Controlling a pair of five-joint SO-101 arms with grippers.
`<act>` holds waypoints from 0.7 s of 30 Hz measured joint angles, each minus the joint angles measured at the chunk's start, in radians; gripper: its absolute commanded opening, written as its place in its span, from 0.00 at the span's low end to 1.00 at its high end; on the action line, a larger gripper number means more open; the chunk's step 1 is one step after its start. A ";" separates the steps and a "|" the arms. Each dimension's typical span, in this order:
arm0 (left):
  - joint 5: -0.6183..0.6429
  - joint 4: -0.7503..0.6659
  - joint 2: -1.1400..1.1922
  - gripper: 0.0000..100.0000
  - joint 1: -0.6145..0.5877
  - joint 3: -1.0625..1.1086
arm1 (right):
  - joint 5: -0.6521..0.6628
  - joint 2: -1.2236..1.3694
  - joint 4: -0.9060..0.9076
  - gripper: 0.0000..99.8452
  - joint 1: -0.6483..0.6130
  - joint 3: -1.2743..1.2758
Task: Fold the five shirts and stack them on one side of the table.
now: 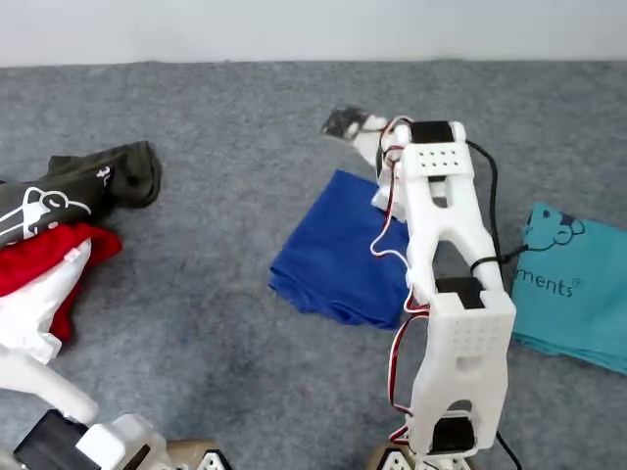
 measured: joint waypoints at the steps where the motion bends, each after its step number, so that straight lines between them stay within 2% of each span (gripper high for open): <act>1: 0.000 0.000 0.000 0.02 0.000 0.000 | -0.061 -0.012 0.028 0.25 -0.009 -0.012; 5: 0.000 0.000 0.000 0.02 0.000 0.000 | -0.344 -0.075 0.106 0.25 -0.049 -0.052; 12: 0.000 0.000 0.000 0.02 0.000 0.000 | -0.944 -0.143 0.249 0.25 -0.106 -0.057; 17: -0.037 0.000 0.000 0.02 0.000 0.000 | -1.157 -0.193 0.324 0.27 -0.143 -0.057; 21: -0.075 0.000 0.000 0.02 0.000 0.000 | -1.241 -0.275 0.324 0.42 -0.150 -0.005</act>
